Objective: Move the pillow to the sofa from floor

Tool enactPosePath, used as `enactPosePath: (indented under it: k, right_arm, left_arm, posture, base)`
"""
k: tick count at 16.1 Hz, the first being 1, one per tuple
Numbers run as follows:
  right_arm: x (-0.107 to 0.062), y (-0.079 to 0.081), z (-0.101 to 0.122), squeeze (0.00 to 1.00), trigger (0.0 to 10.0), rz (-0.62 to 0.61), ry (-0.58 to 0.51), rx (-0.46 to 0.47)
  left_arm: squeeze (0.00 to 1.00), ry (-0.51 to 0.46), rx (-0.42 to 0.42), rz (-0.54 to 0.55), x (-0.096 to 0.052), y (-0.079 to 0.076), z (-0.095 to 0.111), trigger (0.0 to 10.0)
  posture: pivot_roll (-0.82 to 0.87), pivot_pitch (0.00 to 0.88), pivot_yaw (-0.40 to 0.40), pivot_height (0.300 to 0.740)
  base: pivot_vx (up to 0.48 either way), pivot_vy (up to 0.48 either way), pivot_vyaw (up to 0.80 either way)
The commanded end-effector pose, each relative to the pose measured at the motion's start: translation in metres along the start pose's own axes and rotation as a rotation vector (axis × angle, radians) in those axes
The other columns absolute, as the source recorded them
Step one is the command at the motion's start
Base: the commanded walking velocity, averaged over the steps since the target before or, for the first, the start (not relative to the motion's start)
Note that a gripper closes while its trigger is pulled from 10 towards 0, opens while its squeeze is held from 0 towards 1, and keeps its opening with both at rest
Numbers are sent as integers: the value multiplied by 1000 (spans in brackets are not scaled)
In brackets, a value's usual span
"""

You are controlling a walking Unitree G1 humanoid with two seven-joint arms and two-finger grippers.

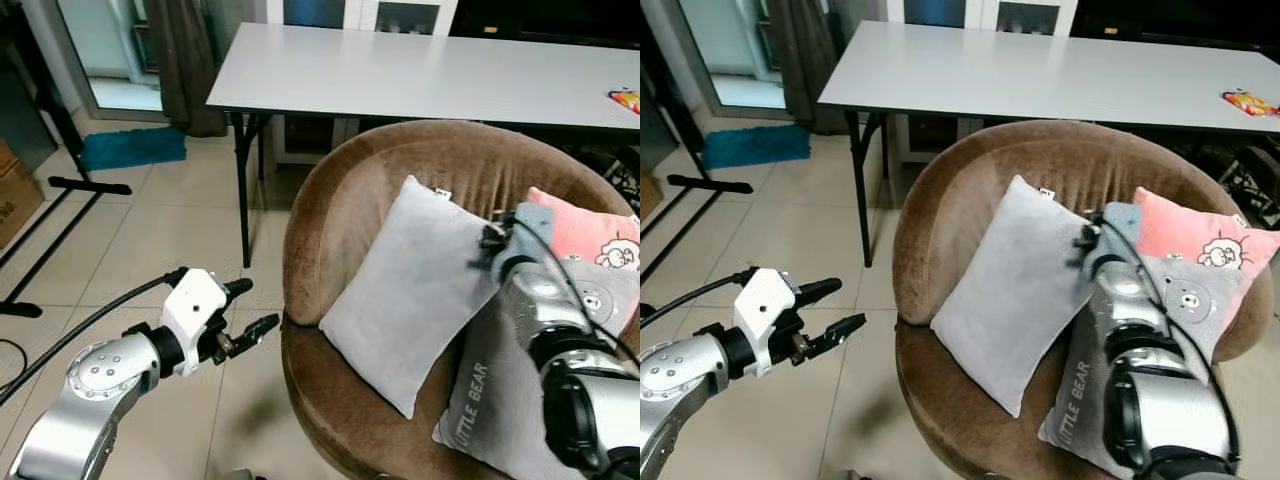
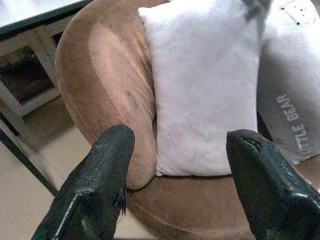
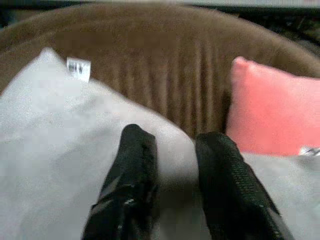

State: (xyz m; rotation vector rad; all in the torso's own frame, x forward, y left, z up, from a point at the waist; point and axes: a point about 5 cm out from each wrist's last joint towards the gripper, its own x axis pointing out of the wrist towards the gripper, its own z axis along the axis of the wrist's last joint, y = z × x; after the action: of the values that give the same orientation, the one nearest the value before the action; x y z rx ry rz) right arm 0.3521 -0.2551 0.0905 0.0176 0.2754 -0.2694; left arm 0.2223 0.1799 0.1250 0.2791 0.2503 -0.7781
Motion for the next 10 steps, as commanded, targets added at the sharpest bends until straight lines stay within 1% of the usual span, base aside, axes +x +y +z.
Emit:
enactPosePath:
  k: [1,2,3,4,5,6,7,8,9,10]
  right_arm:
    - [1,-14,10,1000,10000,-44,-49,24]
    - [-1,-23,14,1000,10000,-54,-78,37]
    - [-2,-25,15,1000,10000,-49,-91,44]
    - [-4,-20,19,1000,10000,-6,-138,54]
    - [-6,-16,21,1000,10000,24,-160,63]
    - [-16,4,24,1000,10000,109,-222,62]
    - [-29,22,23,1000,10000,170,-248,60]
    - [-44,42,18,1000,10000,224,-237,76]
    - [-53,51,14,1000,10000,250,-223,88]
    - [-68,68,7,1000,10000,286,-199,114]
  left_arm:
    - [0,-9,-4,-9,-1,-1,1,10000]
    - [0,-17,-9,-4,-2,-1,1,10000]
    - [0,-21,-11,0,-2,-1,2,10000]
    - [0,-43,-11,53,-1,2,4,10000]
    - [0,-56,-11,84,-1,4,5,10000]
    - [0,-92,-26,197,-2,11,8,10000]
    - [0,-122,-34,279,-4,15,10,10000]
    - [0,-146,-47,347,-6,16,11,10000]
    - [0,-152,-52,379,-8,15,11,10000]
    - [0,-151,-55,442,-10,15,11,10000]
  posture:
    - [-6,0,-58,740]
    - [-11,0,-55,740]
    - [-13,0,-54,740]
    - [-17,0,-51,740]
    - [-20,0,-49,740]
    - [-26,0,-45,740]
    - [-30,0,-45,740]
    - [-30,0,-53,740]
    - [-30,0,-55,740]
    - [-28,0,-61,740]
  base:
    - [0,0,0]
    - [0,0,0]
    - [0,0,0]
    - [0,0,0]
    - [0,0,0]
    - [0,0,0]
    - [0,0,0]
    - [0,0,0]
    - [0,0,-413]
    - [0,-259,-775]
